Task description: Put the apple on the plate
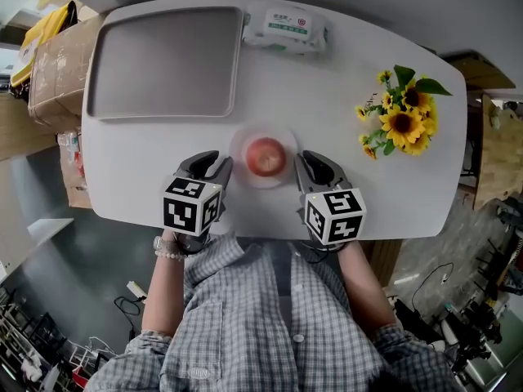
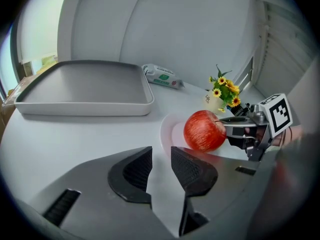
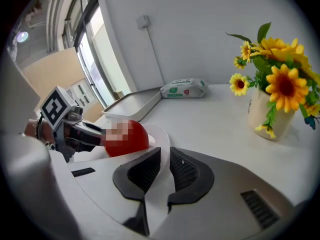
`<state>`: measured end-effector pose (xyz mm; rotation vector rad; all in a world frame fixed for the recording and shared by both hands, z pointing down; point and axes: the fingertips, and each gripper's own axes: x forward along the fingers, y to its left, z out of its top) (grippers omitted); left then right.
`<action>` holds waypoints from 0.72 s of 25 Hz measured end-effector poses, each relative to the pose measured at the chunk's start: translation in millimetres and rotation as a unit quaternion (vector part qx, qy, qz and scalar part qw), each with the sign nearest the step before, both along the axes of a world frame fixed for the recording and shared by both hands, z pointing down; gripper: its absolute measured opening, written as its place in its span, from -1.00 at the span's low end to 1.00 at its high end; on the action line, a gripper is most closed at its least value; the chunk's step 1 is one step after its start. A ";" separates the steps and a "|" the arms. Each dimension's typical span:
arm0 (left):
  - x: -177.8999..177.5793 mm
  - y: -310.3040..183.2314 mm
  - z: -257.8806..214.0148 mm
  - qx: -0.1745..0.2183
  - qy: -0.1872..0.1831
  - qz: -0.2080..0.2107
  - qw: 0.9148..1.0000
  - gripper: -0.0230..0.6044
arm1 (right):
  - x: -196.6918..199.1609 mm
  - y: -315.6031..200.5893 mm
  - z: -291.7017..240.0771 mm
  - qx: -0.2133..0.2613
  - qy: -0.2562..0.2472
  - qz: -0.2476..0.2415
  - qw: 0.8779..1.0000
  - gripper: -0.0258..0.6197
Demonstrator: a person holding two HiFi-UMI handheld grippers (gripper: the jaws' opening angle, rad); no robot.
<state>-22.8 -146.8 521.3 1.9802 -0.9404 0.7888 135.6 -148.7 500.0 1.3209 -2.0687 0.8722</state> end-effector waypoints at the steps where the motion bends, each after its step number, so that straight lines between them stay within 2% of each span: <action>1: 0.1 0.0 1.4 -0.003 0.000 -0.003 1.000 -0.60 | -0.3 -0.1 1.9 -0.005 -0.001 -0.001 1.000 -0.81; 5: -0.5 -0.9 5.3 -0.012 0.003 -0.018 1.000 -0.60 | -1.3 0.9 9.7 -0.036 -0.027 0.013 0.999 -0.65; 8: -0.3 -1.0 6.2 -0.017 0.008 -0.024 1.000 -0.60 | -0.8 1.9 14.8 -0.059 -0.048 0.031 0.997 -0.65; 18: 0.5 -0.9 7.6 -0.042 0.033 -0.042 0.998 -0.60 | -5.5 5.6 23.9 -0.097 -0.067 0.031 0.993 -0.65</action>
